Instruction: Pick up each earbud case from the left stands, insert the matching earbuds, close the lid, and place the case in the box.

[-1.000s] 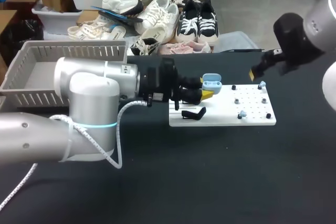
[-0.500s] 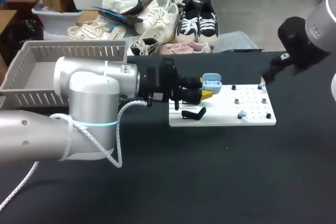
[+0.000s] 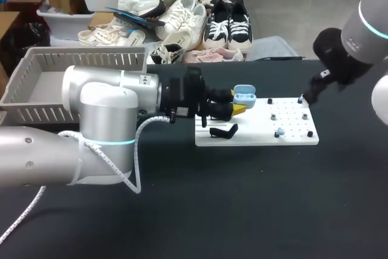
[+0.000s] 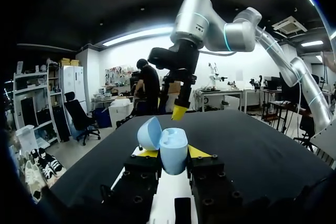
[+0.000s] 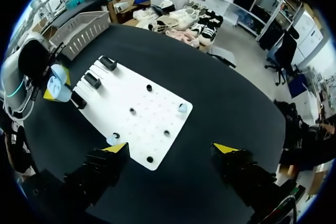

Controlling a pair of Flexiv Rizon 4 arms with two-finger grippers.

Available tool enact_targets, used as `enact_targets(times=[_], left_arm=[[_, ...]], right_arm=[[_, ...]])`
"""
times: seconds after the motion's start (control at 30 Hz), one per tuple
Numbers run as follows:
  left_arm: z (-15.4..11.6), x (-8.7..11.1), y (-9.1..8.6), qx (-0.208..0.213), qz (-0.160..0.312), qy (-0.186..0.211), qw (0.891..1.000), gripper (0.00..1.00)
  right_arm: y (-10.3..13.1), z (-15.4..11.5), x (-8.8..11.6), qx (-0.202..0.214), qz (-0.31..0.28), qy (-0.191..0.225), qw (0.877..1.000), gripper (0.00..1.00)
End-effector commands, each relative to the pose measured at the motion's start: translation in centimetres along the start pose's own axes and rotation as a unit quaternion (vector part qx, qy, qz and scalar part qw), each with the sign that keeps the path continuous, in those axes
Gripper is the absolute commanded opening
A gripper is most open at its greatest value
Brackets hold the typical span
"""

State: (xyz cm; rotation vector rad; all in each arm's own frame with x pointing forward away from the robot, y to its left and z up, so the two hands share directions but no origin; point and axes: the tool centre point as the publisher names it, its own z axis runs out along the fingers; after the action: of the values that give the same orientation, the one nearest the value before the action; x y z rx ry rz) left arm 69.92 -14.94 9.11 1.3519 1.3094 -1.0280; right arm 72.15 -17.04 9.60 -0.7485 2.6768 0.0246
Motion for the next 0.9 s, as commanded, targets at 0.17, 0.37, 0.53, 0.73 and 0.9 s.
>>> enact_targets(times=[0.17,0.37,0.53,0.73,0.9], left_arm=[[0.0,0.1,-0.1,-0.001,0.001,-0.002,1.000,0.00],[0.0,0.1,-0.1,-0.001,0.001,-0.002,1.000,0.00],[0.0,0.1,-0.1,-0.001,0.001,-0.002,1.000,0.00],[0.0,0.1,-0.1,-0.001,0.001,-0.002,1.000,0.00],[0.0,0.1,-0.1,-0.001,0.001,-0.002,1.000,0.00]], right_arm=[[-0.5,3.2,-1.5,0.004,-0.013,0.007,1.000,1.00],[-1.3,4.7,-2.5,0.002,-0.037,0.023,0.999,1.00],[-1.7,5.6,-3.1,0.000,-0.047,0.035,0.998,1.00],[-2.2,6.5,-4.0,0.002,-0.055,0.050,0.997,1.00],[-2.5,7.0,-4.3,-0.001,-0.053,0.054,0.997,1.00]])
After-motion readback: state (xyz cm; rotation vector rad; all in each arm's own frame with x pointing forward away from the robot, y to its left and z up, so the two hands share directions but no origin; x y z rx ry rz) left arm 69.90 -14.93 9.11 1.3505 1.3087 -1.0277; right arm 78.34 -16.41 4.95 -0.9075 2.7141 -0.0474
